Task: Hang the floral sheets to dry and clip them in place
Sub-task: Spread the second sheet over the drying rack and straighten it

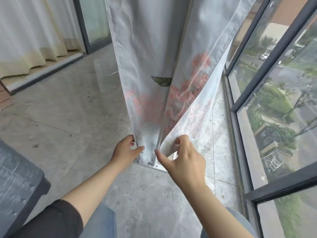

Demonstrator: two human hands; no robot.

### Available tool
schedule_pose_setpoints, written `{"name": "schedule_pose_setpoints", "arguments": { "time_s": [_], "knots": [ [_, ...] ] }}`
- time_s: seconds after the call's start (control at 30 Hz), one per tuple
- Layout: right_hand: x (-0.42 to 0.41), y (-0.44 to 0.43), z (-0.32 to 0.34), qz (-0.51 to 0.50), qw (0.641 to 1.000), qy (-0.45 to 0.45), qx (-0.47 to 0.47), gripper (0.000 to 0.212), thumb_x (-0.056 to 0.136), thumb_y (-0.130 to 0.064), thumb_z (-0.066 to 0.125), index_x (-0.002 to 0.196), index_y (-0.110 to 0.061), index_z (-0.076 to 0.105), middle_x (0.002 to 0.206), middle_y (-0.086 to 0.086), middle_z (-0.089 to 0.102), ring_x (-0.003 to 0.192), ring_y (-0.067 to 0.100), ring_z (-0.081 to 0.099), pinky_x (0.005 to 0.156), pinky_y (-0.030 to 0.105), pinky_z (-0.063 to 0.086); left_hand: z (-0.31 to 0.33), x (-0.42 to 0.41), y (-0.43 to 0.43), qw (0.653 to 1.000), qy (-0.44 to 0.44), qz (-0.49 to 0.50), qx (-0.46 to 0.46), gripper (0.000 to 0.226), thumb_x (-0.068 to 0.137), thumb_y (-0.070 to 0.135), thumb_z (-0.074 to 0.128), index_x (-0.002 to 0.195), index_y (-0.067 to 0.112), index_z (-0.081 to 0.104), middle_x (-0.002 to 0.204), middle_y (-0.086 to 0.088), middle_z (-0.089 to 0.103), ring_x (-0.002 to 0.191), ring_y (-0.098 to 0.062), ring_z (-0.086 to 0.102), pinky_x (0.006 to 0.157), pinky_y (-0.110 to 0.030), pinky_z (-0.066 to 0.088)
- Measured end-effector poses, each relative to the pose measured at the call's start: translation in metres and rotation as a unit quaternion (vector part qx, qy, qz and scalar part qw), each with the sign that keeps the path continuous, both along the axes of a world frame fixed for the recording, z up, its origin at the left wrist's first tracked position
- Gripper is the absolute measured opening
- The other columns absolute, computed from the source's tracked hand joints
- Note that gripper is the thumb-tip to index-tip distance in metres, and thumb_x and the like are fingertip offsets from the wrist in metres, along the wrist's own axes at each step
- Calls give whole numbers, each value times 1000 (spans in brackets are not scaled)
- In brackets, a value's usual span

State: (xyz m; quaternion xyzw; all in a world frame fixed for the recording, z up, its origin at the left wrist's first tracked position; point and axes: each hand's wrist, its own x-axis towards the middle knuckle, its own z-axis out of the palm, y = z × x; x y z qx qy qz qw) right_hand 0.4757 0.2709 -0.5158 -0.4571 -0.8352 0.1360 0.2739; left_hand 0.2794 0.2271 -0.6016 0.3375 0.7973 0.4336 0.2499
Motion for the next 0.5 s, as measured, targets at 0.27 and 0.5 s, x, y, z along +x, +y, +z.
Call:
{"name": "schedule_pose_setpoints", "arguments": {
  "time_s": [0.27,0.5],
  "knots": [
    [10,9,-8,-1,995,-93,24,33,84,-20,49,60,-15,27,49,0,35,49,28,38,45,32,20,-5,10,-29,998,55,14,15,16,90,18,57,88,2,56,81,-14,66,77,-31,64,70,-42,50],
    [36,-2,-47,-9,991,-133,0,40,86,-21,47,58,-20,18,50,-3,32,50,25,37,48,32,23,-6,17,-53,996,78,16,49,19,92,21,52,86,4,49,76,-19,63,69,-30,61,63,-43,49]
  ]
}}
